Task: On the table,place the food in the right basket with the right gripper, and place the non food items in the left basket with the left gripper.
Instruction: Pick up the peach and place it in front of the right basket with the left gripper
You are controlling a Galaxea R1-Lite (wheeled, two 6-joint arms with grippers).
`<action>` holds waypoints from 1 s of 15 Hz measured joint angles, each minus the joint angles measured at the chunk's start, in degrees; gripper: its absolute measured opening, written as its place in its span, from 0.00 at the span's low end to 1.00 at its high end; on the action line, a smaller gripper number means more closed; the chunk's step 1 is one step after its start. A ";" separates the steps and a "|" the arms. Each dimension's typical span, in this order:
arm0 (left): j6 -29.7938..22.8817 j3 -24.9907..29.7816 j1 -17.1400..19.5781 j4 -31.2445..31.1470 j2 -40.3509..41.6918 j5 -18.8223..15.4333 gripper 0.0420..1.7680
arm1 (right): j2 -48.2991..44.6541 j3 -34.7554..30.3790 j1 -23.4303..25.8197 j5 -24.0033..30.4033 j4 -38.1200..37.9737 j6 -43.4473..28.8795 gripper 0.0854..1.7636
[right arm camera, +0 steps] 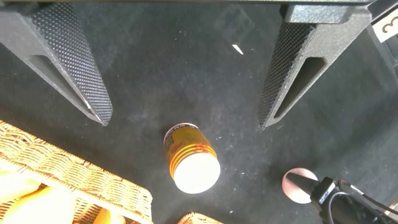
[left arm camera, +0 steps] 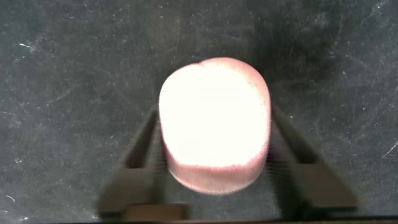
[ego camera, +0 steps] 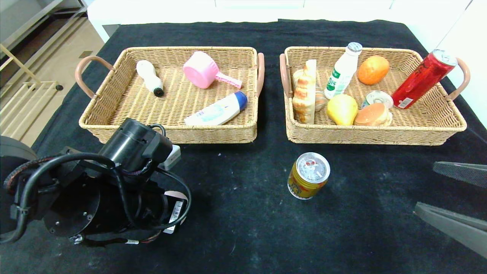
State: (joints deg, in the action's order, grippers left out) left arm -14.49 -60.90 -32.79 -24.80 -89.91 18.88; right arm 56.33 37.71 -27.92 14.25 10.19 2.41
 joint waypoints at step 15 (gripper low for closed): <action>0.48 -0.73 -1.11 -0.20 0.27 0.21 0.07 | 0.00 -0.17 -0.06 0.05 -0.02 0.01 0.97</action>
State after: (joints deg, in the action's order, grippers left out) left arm -14.02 -61.64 -33.90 -24.99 -89.64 19.09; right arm 56.33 37.53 -27.98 14.30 10.17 2.43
